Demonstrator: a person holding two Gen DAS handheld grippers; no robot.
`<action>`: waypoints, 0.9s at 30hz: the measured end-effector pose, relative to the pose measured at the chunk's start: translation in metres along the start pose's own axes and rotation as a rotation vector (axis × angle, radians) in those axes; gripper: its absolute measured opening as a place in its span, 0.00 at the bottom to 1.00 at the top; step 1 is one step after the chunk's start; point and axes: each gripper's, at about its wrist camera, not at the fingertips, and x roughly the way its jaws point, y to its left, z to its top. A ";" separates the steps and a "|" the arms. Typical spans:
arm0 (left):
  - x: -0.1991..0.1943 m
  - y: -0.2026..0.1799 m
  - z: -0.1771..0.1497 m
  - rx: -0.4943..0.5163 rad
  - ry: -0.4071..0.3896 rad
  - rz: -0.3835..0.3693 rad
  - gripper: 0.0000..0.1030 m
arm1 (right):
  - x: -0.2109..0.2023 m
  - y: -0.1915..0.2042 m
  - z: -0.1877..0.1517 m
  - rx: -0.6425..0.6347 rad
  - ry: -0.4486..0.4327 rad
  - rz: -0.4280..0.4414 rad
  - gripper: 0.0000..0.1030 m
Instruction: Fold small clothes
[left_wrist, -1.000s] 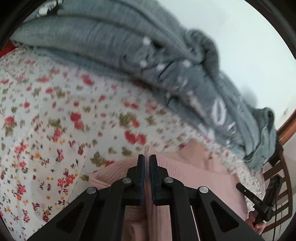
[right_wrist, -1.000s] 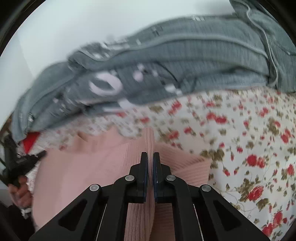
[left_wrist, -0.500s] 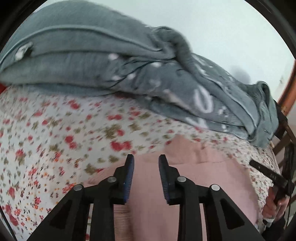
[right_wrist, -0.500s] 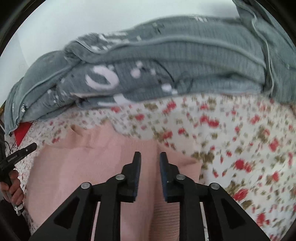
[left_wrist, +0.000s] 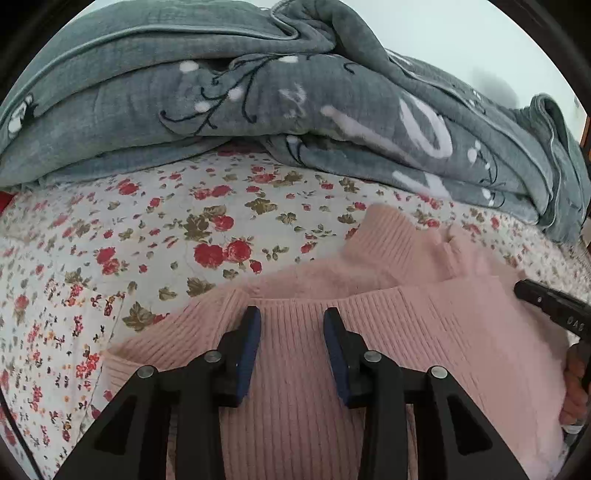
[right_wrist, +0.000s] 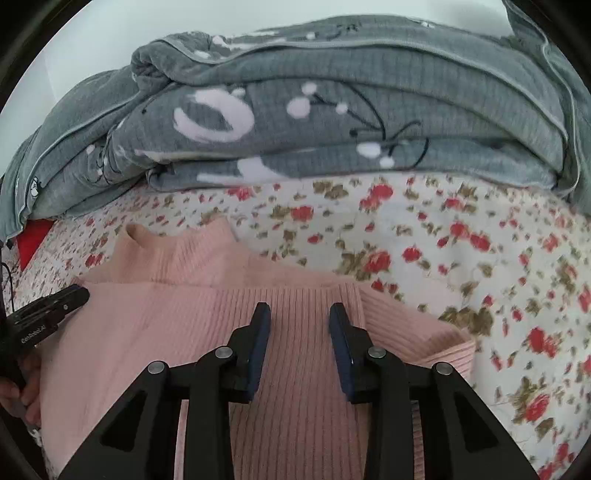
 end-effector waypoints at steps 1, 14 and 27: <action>0.001 -0.001 0.000 0.007 0.000 0.010 0.33 | 0.000 0.001 0.000 -0.003 -0.002 -0.005 0.32; 0.009 -0.002 0.003 0.010 0.002 0.018 0.33 | 0.005 0.013 0.000 -0.079 0.001 -0.104 0.32; 0.011 0.001 0.006 0.006 0.001 0.007 0.33 | 0.008 0.017 0.002 -0.099 0.003 -0.128 0.33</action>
